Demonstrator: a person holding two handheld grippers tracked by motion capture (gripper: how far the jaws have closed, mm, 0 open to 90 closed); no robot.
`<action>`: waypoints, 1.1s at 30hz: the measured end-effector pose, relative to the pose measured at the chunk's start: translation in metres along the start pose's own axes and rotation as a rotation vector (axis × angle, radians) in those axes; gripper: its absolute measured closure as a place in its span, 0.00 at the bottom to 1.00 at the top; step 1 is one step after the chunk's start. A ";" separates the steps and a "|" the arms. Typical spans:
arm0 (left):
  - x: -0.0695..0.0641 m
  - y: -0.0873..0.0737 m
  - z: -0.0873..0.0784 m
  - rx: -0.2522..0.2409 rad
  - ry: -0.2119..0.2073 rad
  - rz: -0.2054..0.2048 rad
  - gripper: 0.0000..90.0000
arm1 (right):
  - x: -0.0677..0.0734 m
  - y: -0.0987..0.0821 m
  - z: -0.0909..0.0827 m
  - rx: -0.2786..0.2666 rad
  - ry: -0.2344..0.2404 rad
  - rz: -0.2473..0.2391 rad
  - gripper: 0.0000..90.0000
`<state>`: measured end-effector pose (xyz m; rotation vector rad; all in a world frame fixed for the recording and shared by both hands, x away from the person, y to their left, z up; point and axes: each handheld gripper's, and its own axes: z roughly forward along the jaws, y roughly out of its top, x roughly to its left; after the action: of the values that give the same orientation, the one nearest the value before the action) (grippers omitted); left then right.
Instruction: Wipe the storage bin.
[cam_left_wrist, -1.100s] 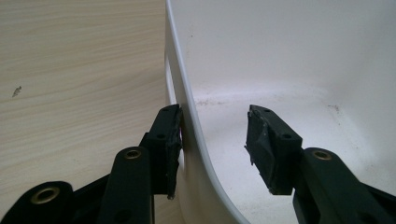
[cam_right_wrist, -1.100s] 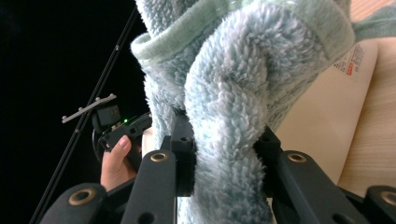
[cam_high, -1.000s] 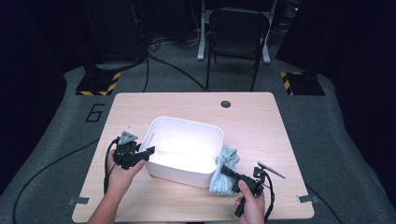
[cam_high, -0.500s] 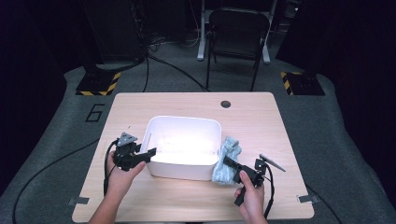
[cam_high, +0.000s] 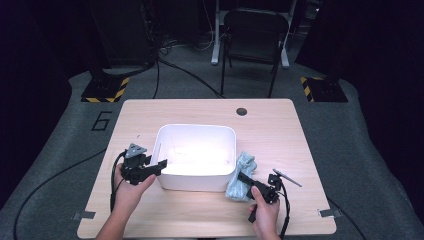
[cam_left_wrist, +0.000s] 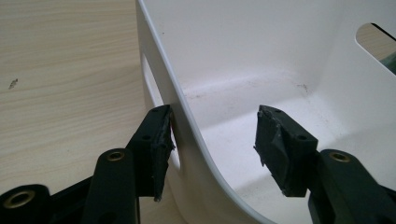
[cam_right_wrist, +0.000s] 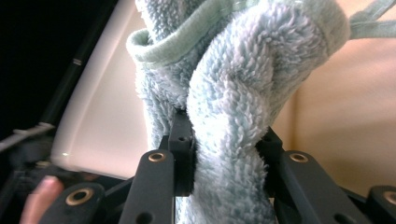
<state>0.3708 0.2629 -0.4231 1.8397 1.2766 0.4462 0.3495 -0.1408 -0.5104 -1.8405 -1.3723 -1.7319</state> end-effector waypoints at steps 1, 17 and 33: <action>0.000 0.000 0.000 -0.004 0.003 0.001 0.53 | -0.004 -0.001 0.002 0.013 -0.024 -0.002 0.76; -0.004 0.000 0.001 0.004 -0.015 -0.014 0.49 | -0.020 -0.004 0.005 0.006 -0.048 0.103 0.78; -0.008 0.001 0.000 0.031 -0.044 -0.014 0.50 | 0.036 0.011 -0.021 -0.102 0.068 -0.053 0.78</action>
<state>0.3682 0.2551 -0.4211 1.8559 1.2720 0.3780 0.3388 -0.1465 -0.4689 -1.7942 -1.3420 -1.9056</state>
